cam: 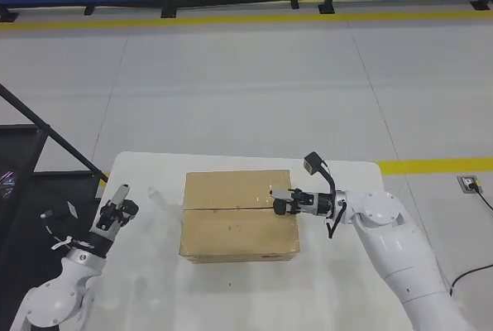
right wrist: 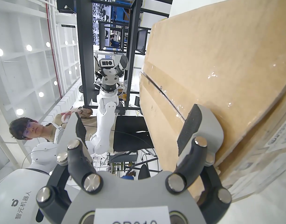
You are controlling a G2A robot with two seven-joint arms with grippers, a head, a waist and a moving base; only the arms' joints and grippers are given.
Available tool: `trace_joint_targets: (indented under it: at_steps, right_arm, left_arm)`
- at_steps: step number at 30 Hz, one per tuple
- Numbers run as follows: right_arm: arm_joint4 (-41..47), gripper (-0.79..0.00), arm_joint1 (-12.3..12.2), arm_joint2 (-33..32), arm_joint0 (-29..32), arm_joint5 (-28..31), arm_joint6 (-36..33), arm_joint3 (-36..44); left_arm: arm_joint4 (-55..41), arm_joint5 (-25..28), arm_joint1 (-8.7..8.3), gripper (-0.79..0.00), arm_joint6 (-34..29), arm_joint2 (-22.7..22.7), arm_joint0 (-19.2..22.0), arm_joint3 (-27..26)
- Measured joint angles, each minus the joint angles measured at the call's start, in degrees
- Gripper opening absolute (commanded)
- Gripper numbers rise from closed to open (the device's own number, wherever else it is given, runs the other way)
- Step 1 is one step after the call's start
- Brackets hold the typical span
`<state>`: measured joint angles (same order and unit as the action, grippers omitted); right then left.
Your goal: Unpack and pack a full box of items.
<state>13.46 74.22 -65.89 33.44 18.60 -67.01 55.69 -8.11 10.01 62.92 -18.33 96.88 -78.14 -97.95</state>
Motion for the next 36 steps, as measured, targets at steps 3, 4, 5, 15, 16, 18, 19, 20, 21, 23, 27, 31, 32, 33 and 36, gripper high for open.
trace_joint_targets:
  at_steps: [3, 4, 5, 15, 16, 18, 19, 20, 21, 23, 27, 31, 32, 33, 36]
  right_arm:
    - [0.0, 0.0, 0.0, 0.0, 0.0, 0.0, 0.0, 0.0]
    - [0.0, 0.0, 0.0, 0.0, 0.0, 0.0, 0.0, 0.0]
    - [0.0, 0.0, 0.0, 0.0, 0.0, 0.0, 0.0, 0.0]
    - [0.0, 0.0, 0.0, 0.0, 0.0, 0.0, 0.0, 0.0]
    - [0.0, 0.0, 0.0, 0.0, 0.0, 0.0, 0.0, 0.0]
    - [0.0, 0.0, 0.0, 0.0, 0.0, 0.0, 0.0, 0.0]
    - [0.0, 0.0, 0.0, 0.0, 0.0, 0.0, 0.0, 0.0]
    - [0.0, 0.0, 0.0, 0.0, 0.0, 0.0, 0.0, 0.0]
    - [0.0, 0.0, 0.0, 0.0, 0.0, 0.0, 0.0, 0.0]
    - [0.0, 0.0, 0.0, 0.0, 0.0, 0.0, 0.0, 0.0]
    - [0.0, 0.0, 0.0, 0.0, 0.0, 0.0, 0.0, 0.0]
    - [0.0, 0.0, 0.0, 0.0, 0.0, 0.0, 0.0, 0.0]
    - [0.0, 0.0, 0.0, 0.0, 0.0, 0.0, 0.0, 0.0]
    - [0.0, 0.0, 0.0, 0.0, 0.0, 0.0, 0.0, 0.0]
    - [0.0, 0.0, 0.0, 0.0, 0.0, 0.0, 0.0, 0.0]
  left_arm:
    - [-0.01, 0.0, 0.0, 0.0, 0.01, 0.0, 0.0, 0.01]
    - [-0.24, -0.24, 0.04, 0.0, 0.12, -0.07, 0.06, 0.27]
    - [-1.12, -1.02, 0.13, 0.0, 0.29, -0.3, 0.28, 1.02]
    - [-15.14, -6.91, 2.61, 0.0, 0.07, -11.35, 6.12, 19.34]
    - [-16.15, -6.94, 2.87, 0.0, 0.08, -12.35, 7.31, 20.73]
    - [-17.74, -7.24, 3.46, 0.0, -0.44, -14.47, 10.0, 23.41]
    - [-18.43, -7.29, 3.67, 0.0, -0.58, -15.21, 11.16, 24.42]
    - [-18.75, -7.27, 3.88, 0.0, -0.4, -15.86, 12.29, 25.38]
    - [-19.45, -7.32, 4.21, 0.0, -0.31, -16.65, 13.72, 26.54]
    - [-21.57, -7.27, 4.64, 0.0, -0.29, -17.48, 15.79, 28.22]
    - [-25.5, -6.03, 5.57, 0.0, 0.08, -18.86, 19.58, 31.78]
    - [-28.17, -2.02, 6.1, 0.0, -1.81, -19.05, 20.83, 33.54]
    - [-28.62, -0.8, 6.14, 0.0, -2.29, -18.82, 20.7, 33.53]
    - [-28.8, 0.91, 6.15, 0.0, -2.67, -18.43, 20.28, 33.33]
    - [-28.75, 4.96, 6.12, 0.0, -2.0, -17.19, 18.4, 31.74]
